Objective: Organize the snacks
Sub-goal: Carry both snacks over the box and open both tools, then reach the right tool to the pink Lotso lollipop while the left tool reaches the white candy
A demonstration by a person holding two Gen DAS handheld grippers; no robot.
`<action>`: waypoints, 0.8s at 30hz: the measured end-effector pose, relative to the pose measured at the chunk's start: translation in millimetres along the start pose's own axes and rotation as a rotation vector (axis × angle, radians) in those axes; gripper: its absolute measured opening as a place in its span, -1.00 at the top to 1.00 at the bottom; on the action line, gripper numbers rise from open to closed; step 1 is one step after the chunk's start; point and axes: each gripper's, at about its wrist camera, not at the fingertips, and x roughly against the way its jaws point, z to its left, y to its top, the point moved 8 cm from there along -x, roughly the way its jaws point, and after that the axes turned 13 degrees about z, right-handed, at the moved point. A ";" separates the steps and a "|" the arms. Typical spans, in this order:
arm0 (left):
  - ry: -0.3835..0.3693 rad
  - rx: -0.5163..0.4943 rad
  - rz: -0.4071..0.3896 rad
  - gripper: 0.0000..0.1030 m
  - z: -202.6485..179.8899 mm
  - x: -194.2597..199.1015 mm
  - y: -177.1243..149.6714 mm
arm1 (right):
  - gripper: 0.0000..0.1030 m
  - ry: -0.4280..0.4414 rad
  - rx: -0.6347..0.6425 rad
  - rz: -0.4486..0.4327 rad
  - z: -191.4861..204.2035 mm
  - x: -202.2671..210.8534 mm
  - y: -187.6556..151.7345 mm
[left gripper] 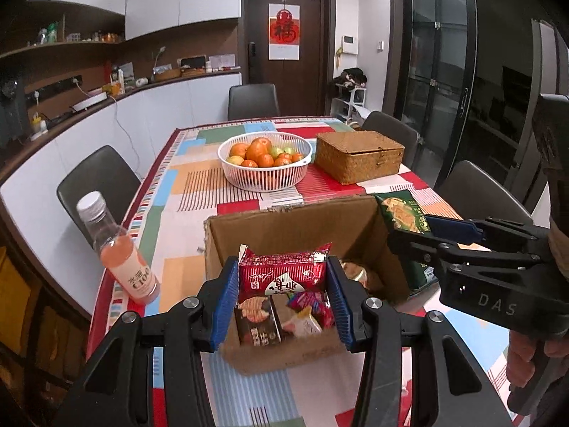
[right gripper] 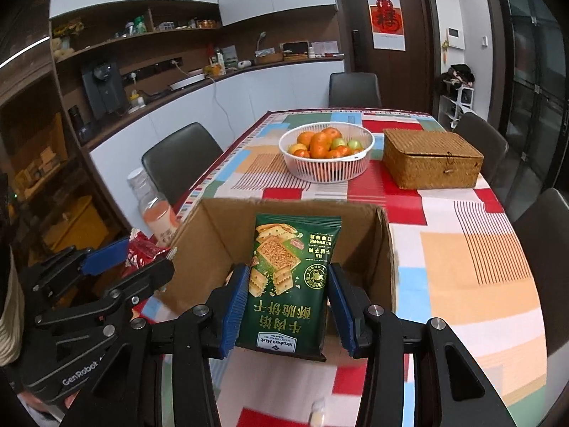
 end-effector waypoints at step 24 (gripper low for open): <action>0.022 -0.087 0.021 -0.44 -65.1 40.2 -71.2 | -0.16 -0.079 0.066 -0.008 -26.1 45.5 -62.7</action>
